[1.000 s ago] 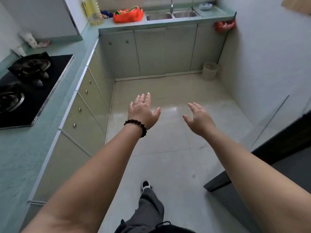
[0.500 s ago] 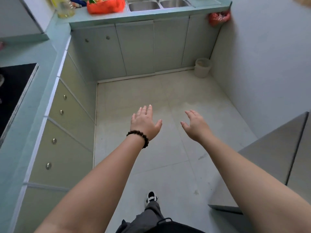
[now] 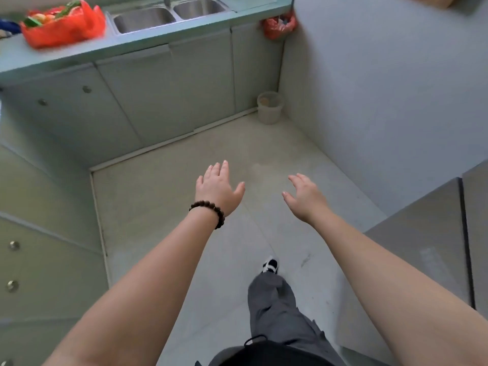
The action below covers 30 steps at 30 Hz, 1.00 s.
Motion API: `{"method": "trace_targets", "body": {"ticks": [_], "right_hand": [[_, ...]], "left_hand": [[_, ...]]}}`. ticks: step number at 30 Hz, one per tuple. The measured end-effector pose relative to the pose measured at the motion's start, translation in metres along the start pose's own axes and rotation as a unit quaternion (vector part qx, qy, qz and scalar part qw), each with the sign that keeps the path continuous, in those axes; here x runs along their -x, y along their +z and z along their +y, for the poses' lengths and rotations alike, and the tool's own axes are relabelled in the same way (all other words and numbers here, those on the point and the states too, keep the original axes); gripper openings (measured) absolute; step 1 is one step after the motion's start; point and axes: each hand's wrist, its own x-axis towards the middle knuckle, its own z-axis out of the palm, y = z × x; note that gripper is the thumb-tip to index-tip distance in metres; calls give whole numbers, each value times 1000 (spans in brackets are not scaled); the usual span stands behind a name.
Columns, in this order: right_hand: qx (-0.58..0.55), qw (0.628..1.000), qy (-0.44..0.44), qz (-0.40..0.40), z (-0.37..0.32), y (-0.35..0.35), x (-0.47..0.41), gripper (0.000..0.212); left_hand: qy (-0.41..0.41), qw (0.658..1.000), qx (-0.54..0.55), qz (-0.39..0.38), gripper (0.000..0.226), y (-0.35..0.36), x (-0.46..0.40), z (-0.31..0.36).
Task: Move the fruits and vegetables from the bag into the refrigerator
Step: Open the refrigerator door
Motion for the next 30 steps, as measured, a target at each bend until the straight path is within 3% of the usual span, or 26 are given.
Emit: {"method": "trace_targets", "body": {"ticks": [15,23,30], "right_hand": [[-69,985,104,116,75,-126,-285,54],[-71,960,199,182,148,-195,-329,52],[-82,905,326,262,216,-240,-326,50]], "left_hand": [[159,987,-21,-29,74,-7,-328,176],[268,961,-24,-61,75,4,-417,288],[437,895,-27,-91,74,23,-464,414]]}}
